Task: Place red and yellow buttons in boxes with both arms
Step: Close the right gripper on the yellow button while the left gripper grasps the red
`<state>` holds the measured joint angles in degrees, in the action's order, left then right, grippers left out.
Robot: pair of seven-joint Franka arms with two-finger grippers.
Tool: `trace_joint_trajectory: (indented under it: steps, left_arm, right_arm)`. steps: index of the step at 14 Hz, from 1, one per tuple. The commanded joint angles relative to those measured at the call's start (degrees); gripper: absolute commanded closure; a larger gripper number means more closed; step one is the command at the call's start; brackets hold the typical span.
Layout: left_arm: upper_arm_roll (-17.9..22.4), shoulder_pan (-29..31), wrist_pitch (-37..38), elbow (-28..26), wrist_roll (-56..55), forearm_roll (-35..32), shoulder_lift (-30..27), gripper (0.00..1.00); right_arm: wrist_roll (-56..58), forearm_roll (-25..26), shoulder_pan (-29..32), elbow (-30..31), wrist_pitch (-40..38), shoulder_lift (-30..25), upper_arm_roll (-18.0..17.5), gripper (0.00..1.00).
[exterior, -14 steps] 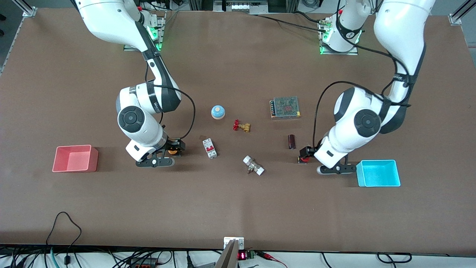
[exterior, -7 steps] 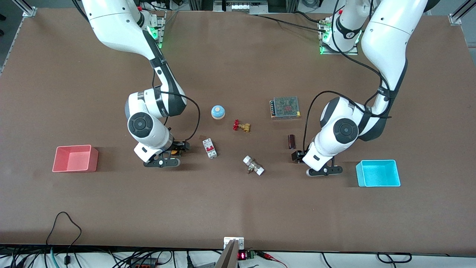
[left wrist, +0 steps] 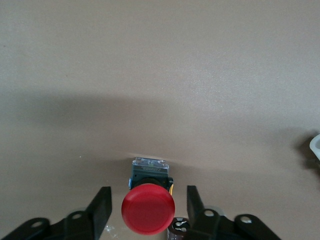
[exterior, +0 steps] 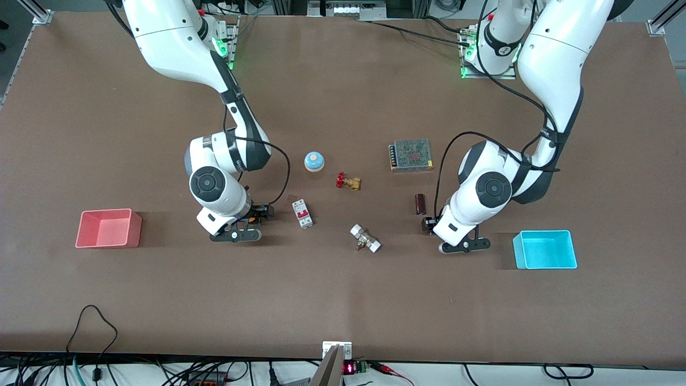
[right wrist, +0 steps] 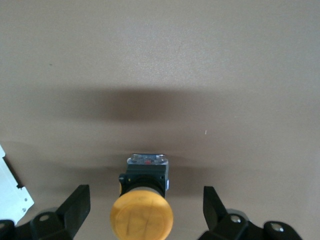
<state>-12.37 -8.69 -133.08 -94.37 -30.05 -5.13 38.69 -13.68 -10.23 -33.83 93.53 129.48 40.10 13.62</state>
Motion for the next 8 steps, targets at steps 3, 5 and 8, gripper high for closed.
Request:
trace_joint_trajectory:
  steps: [3,5,8]
  left_arm:
    - [0.3,-0.3,0.9,1.0,-1.1,-1.4,-0.2,0.67]
    - [0.3,0.3,1.2,1.1,-1.1,-1.4,-1.0,0.72]
    - [0.7,2.3,4.5,1.9,-0.2,-1.4,-3.4,0.74]
  right_arm:
    - [-0.7,-1.1,-0.1,-1.0,-0.4,0.6,0.2,0.19]
    - [-0.7,-1.1,0.0,-0.9,-0.4,0.6,0.2,0.32]
    - [-0.6,-1.1,0.2,-0.9,-0.4,0.8,0.3,0.43]
